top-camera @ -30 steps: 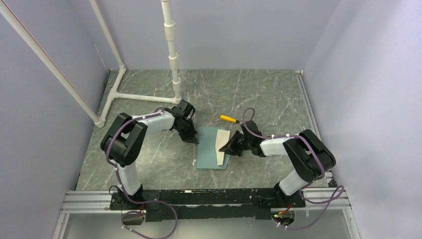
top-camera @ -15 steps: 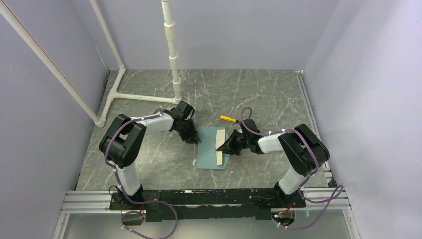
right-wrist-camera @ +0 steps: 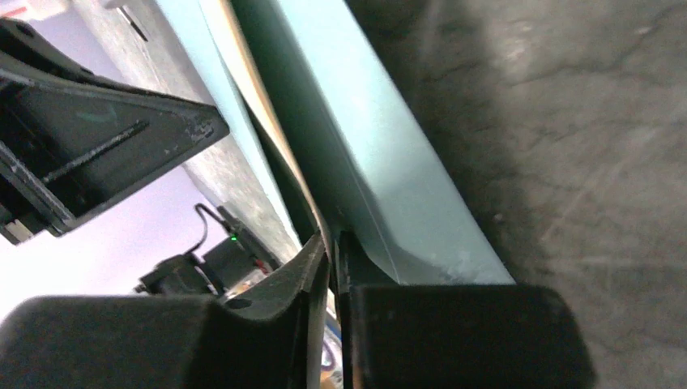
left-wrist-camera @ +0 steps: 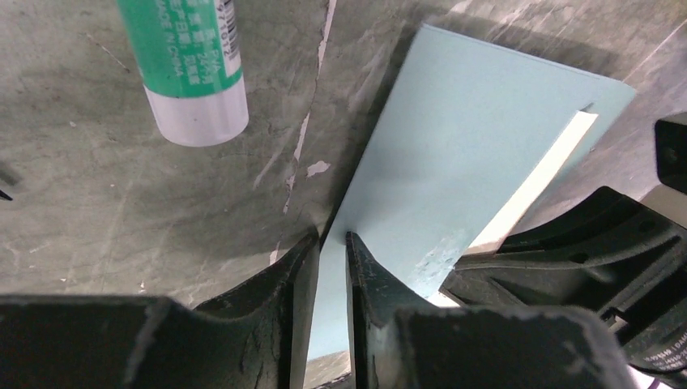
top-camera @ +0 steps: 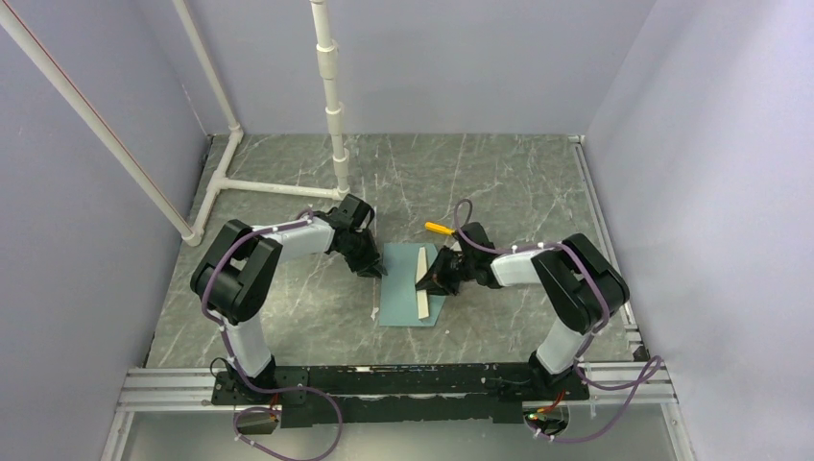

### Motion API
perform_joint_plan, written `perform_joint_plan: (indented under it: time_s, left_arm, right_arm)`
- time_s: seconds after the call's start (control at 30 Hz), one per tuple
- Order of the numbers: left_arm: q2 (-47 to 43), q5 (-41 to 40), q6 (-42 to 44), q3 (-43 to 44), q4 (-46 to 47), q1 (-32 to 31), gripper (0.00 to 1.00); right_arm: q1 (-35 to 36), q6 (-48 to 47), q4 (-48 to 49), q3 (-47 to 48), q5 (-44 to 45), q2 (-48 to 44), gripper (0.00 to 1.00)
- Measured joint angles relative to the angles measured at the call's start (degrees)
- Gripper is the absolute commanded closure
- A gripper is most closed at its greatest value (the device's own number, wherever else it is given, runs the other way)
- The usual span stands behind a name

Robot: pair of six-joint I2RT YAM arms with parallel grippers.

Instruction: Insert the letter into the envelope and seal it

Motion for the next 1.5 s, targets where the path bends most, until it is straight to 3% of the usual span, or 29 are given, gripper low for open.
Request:
perform_joint_plan:
  time_s: [0.07,0.2,0.27,0.43,0.57,0.7,1.2,1.4,1.5]
  left_arm:
    - [0.0,0.0,0.0,0.0,0.0,0.0,0.73]
    - [0.0,-0.1,0.0,0.0,-0.1,0.0,0.75]
    - [0.0,-0.2,0.0,0.0,-0.2,0.0,0.75]
    - [0.0,0.0,0.0,0.0,-0.1,0.0,0.75]
    - [0.1,0.3,0.0,0.0,0.0,0.0,0.75]
    - [0.2,0.7,0.0,-0.1,0.3,0.0,0.78]
    - [-0.3,8.2,-0.3,-5.5,9.9,0.9,0.83]
    - [-0.3,7.9,-0.7,-5.4,9.4,0.9,0.83]
    - [-0.2,7.5,-0.9,-5.1,9.0,0.5,0.83]
  right_arm:
    - [0.2,-1.0,-1.6,0.3,1.4,-1.3,0.66]
    - [0.5,-3.6,-7.1,0.3,6.1,-6.0,0.62]
    - [0.5,-4.4,-9.4,0.3,8.3,-7.7,0.64]
    - [0.5,-6.9,-14.9,0.4,13.5,-10.5,0.82]
    - [0.5,-8.1,-16.2,0.8,14.3,-10.5,0.86]
    - [0.6,-9.0,-17.2,1.4,14.7,-10.1,0.99]
    - [1.5,-6.1,-11.0,2.0,10.6,-5.7,1.0]
    - [2.4,-5.6,-11.0,2.0,12.4,-6.6,0.7]
    - [2.9,-6.5,-13.2,2.1,15.4,-9.0,0.63]
